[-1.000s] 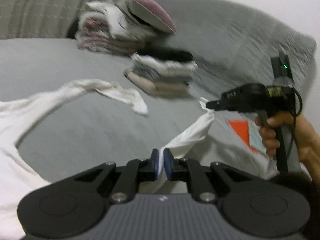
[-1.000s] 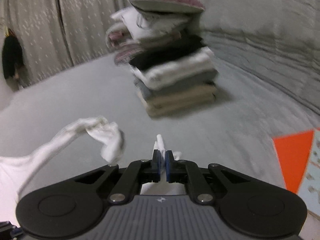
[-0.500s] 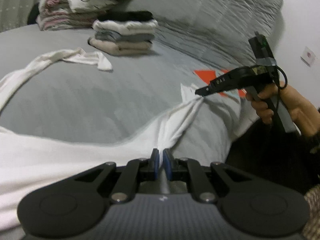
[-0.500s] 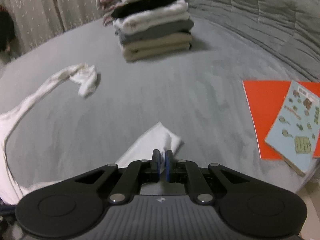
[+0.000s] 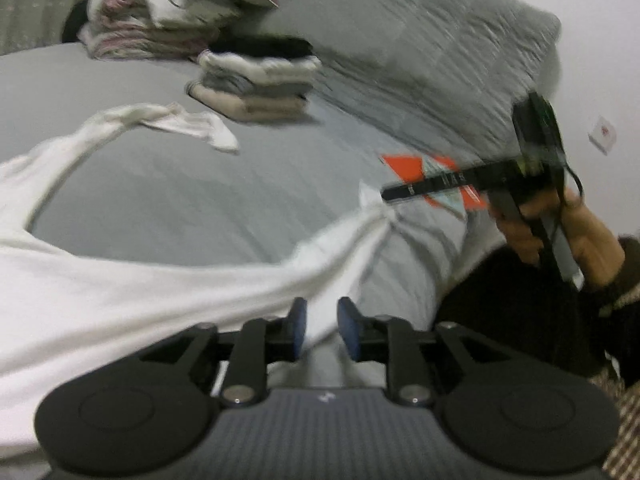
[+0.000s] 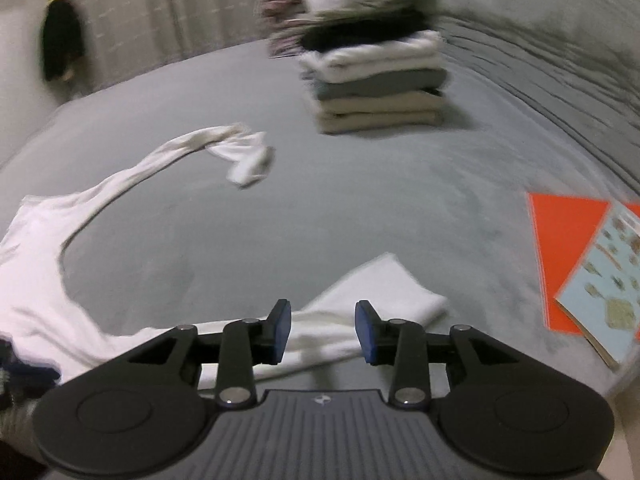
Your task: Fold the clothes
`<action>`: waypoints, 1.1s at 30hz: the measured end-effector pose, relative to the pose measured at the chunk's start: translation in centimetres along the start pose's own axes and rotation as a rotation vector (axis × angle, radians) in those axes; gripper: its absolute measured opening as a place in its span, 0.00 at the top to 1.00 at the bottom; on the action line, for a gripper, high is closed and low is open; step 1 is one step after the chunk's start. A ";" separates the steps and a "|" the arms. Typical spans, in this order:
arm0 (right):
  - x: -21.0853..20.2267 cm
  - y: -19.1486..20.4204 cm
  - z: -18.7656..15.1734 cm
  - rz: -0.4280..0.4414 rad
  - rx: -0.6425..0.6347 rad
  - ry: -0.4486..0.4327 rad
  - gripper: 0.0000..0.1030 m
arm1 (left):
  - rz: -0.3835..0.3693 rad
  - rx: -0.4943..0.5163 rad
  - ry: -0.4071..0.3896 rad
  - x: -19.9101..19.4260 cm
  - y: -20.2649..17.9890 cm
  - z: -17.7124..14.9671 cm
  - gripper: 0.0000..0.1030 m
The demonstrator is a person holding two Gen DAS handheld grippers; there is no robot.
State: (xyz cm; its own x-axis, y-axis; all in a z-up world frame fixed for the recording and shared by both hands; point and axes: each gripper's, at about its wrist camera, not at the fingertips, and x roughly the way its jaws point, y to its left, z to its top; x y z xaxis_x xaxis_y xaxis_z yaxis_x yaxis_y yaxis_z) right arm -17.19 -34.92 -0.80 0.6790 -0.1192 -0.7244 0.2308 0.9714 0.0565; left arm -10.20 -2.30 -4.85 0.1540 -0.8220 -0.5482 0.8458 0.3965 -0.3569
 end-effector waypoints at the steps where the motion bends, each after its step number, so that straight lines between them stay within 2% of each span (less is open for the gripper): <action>1: 0.2 0.6 0.1 0.012 -0.028 0.002 0.65 | 0.025 -0.012 -0.011 -0.3 0.4 0.3 0.75; 7: 2.4 4.2 0.5 0.082 -0.234 0.048 0.65 | 0.229 -0.112 -0.042 -0.9 3.2 2.0 0.69; 12: 3.8 5.7 0.1 0.120 -0.354 0.091 0.65 | 0.388 -0.227 -0.064 -0.7 6.2 3.8 0.69; 17: 4.6 5.9 -0.4 0.137 -0.419 0.116 0.66 | 0.502 -0.293 -0.098 0.5 9.0 5.9 0.70; 21: 4.7 5.6 -0.1 0.152 -0.432 0.125 0.66 | 0.633 -0.364 -0.062 2.3 10.9 6.2 0.72; 23: 4.6 5.5 0.0 0.167 -0.430 0.124 0.66 | 0.697 -0.364 -0.047 2.7 11.3 6.0 0.77; 30: 4.5 5.9 0.0 0.235 -0.444 0.128 0.66 | 0.756 -0.306 -0.021 2.9 10.1 5.8 0.78; 32: 4.8 6.2 -0.3 0.231 -0.462 0.137 0.66 | 0.753 -0.302 -0.006 3.2 10.2 5.8 0.85; 33: 4.9 6.3 -0.5 0.227 -0.472 0.138 0.70 | 0.759 -0.301 -0.004 3.3 10.2 5.7 0.88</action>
State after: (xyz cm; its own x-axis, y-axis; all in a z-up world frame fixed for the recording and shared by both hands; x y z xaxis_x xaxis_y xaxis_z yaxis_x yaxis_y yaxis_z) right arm -12.75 -29.23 -4.40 0.5706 0.1012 -0.8150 -0.2708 0.9601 -0.0704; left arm 1.82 -3.31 -6.00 0.6317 -0.2869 -0.7201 0.3375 0.9381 -0.0777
